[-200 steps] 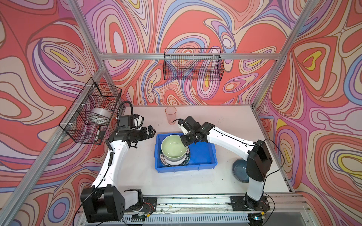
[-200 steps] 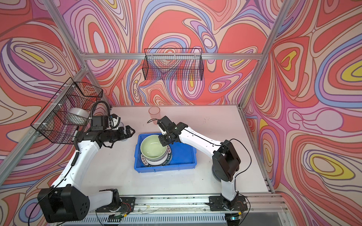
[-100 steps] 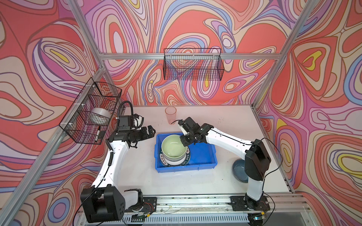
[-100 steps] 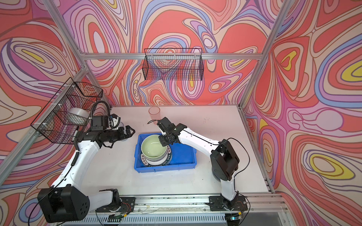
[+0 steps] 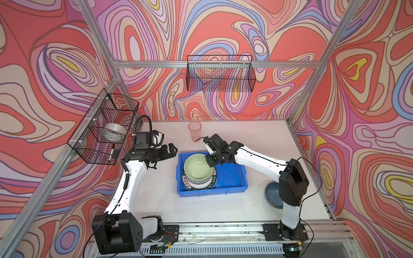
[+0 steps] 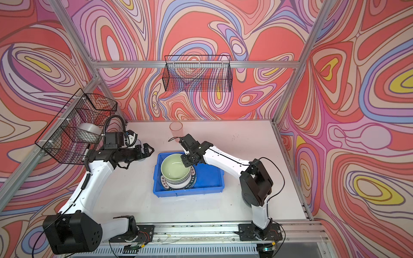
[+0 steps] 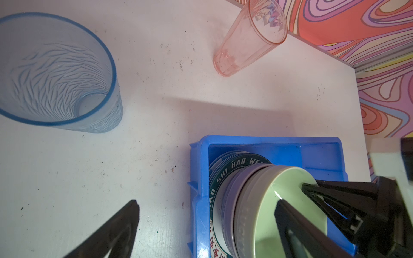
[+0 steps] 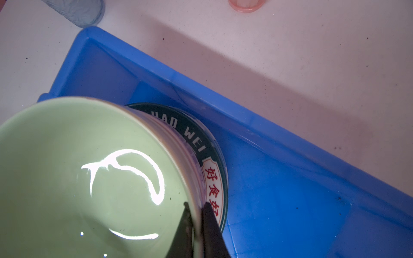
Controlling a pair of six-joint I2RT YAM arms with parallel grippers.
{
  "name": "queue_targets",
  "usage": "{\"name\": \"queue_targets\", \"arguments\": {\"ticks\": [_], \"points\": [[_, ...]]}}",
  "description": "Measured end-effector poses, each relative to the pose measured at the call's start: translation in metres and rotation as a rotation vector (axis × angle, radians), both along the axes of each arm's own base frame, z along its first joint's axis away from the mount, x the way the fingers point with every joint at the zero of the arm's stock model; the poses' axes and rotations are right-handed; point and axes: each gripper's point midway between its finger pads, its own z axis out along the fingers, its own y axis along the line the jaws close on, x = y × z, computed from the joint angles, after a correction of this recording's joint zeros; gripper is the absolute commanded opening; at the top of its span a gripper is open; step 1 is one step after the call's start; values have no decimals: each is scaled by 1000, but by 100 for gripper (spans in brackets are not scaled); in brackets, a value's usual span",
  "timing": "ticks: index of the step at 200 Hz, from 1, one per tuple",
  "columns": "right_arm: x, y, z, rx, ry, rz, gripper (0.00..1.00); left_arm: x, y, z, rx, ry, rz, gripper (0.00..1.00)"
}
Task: Place the mixed dishes into the plastic bin
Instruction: 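Lower the pale green bowl onto the lavender bowl with the right gripper, then open the right gripper and move it toward the dark teal bowl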
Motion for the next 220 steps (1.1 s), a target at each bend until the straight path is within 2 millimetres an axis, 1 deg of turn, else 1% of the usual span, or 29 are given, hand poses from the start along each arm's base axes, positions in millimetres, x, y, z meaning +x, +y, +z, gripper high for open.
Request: {"name": "queue_targets", "arguments": {"ticks": [12, 37, 54, 72, 91, 120, 129, 142, 157, 170, 183, 189, 202, 211, 220], "points": [[1, 3, 2, 17, -4, -5, 25, 0, 0, 0, 0, 0, 0, 98], [0, 3, 8, 42, -9, -14, 30, 0, 0, 0, 0, 0, 0, 98], [-1, 2, 17, 56, -19, -22, 36, 0, 0, 0, 0, 0, 0, 98], [0, -1, 27, 67, -38, -37, 40, 0, 0, 0, 1, 0, 0, 98], [-1, -8, 40, 72, -62, -64, 44, 0, 0, 0, 1, 0, 1, 98], [-11, -34, 63, 63, -98, -122, 53, 0, 1, 0, 6, 1, 5, 97], [-15, -46, 69, 57, -111, -147, 54, 0, 3, -1, 13, 1, 12, 97], [-19, -64, 73, 40, -119, -183, 54, 0, 5, -1, 24, 1, 20, 97], [-23, -89, 69, 21, -101, -245, 54, -1, 7, -2, 34, 1, 29, 97], [-23, -120, 62, 9, -72, -327, 53, -2, 8, -2, 41, -2, 34, 97], [-25, -156, 52, 1, -41, -425, 53, -2, 9, -2, 45, -3, 37, 97], [-27, -175, 48, -6, -26, -476, 53, -2, 10, -2, 46, -3, 38, 97], [-35, -208, 42, -13, -2, -565, 53, -2, 10, -2, 48, -3, 40, 97], [-42, -224, 39, -19, 11, -608, 53, -2, 10, -2, 47, -3, 39, 97], [-50, -235, 38, -25, 20, -641, 53, -2, 10, -2, 47, -2, 39, 96]]}}
